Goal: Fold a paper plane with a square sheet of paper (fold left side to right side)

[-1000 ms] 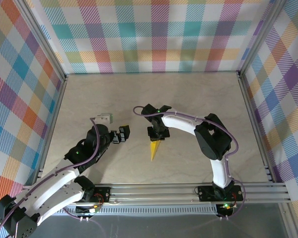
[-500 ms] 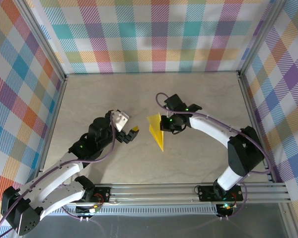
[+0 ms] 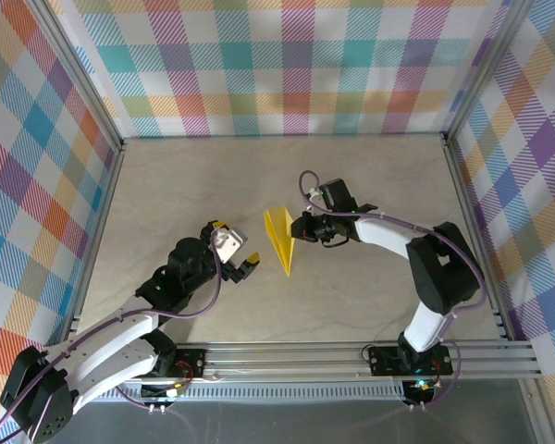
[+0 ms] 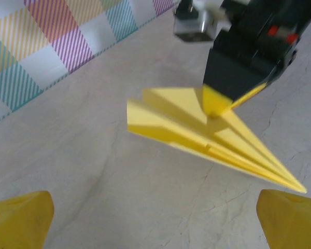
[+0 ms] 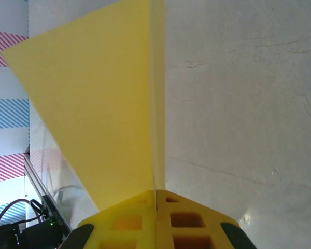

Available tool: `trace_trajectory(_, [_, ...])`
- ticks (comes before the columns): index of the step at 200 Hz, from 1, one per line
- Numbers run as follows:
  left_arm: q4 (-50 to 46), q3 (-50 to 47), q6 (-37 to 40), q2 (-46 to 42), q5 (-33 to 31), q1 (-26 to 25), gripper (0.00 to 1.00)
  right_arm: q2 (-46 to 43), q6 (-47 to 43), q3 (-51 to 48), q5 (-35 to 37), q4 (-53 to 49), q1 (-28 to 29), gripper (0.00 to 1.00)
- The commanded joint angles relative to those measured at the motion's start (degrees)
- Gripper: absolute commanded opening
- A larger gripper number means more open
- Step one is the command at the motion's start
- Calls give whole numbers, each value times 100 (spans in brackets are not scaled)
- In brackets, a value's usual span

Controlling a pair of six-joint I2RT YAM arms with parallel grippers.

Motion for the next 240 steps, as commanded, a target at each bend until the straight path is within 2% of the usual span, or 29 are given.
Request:
trace_trajectory(1, [262,2,183,-121,49,45,100,305,51,4,-221,522,-66,0])
trace_trajectory(47, [283,-36,224,-195,-6,45,100,722,-47,-26,10,412,-132,1])
trace_trajectory(117, [255,-27,250,-196,4,45,100,586,-194,-126,321,36,-146,6])
trace_trajectory(186, [255,-24,268,-158,0,45,100,398,-256,-75,417,-188,-146,22])
trace_trajectory(240, [264,-25,285,-159,0,50,100,-229,-359,129,1122,-1311,-134,38])
